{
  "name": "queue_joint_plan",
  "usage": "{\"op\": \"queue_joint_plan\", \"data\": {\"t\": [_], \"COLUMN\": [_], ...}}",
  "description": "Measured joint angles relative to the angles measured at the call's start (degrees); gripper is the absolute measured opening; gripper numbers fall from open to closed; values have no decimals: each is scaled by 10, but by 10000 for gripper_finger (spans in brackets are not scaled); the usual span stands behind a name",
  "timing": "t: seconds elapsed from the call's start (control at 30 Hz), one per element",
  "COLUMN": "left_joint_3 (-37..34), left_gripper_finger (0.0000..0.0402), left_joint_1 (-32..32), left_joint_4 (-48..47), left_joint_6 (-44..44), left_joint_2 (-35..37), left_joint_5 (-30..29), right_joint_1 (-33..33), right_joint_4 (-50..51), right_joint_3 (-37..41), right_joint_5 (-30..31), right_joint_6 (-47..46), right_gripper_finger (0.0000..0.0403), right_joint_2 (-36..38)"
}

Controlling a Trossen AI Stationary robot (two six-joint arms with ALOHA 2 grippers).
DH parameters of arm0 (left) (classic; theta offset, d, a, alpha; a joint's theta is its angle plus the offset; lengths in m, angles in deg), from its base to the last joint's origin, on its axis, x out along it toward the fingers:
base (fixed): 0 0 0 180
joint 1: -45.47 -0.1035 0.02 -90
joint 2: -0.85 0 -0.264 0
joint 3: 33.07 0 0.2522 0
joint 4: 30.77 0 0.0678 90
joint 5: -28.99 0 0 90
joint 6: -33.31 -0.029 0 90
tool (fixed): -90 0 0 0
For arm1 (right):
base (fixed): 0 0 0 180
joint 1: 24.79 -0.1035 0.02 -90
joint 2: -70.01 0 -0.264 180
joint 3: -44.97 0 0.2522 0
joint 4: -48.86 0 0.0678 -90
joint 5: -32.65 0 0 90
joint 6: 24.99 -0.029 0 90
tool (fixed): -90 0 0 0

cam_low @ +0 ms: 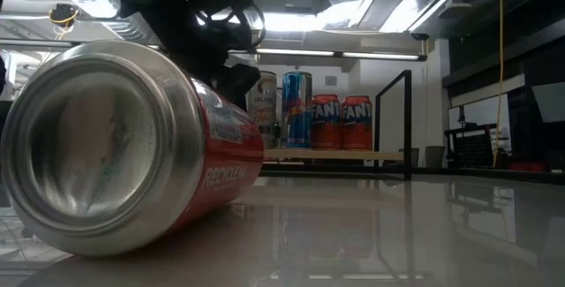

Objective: Place canned beverage on shelf
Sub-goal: Put the white pink soda can on the shelf aligned with the other white pink soda cans, then put the white yellow soda can on the shelf aligned with the other white yellow soda cans

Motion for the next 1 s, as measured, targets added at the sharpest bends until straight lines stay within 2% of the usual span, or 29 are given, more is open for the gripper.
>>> {"op": "queue_joint_plan", "data": {"t": [0.3, 0.47, 0.57, 0.7, 0.9, 1.0], "left_joint_3": [0, 14, 30, 41, 41, 41], "left_gripper_finger": [320, 320, 320, 320, 320, 320], "left_joint_1": [23, 49, 66, 90, 131, 156], "left_joint_4": [0, -2, 0, 0, -6, -9], "left_joint_6": [0, -38, -99, -156, -151, -117], "left_joint_2": [9, 62, 104, 159, 223, 241], "left_joint_5": [-5, 5, 47, 132, 241, 255], "right_joint_1": [0, 0, 0, 0, 0, 0], "right_joint_4": [0, 0, 0, 0, 0, 0], "right_joint_3": [0, 0, 0, 0, 0, 0], "right_joint_5": [0, 0, 0, 0, 0, 0], "right_joint_6": [0, 0, 0, 0, 0, 0], "right_gripper_finger": [147, 147, 147, 147, 147, 147], "right_joint_2": [0, 0, 0, 0, 0, 0]}}
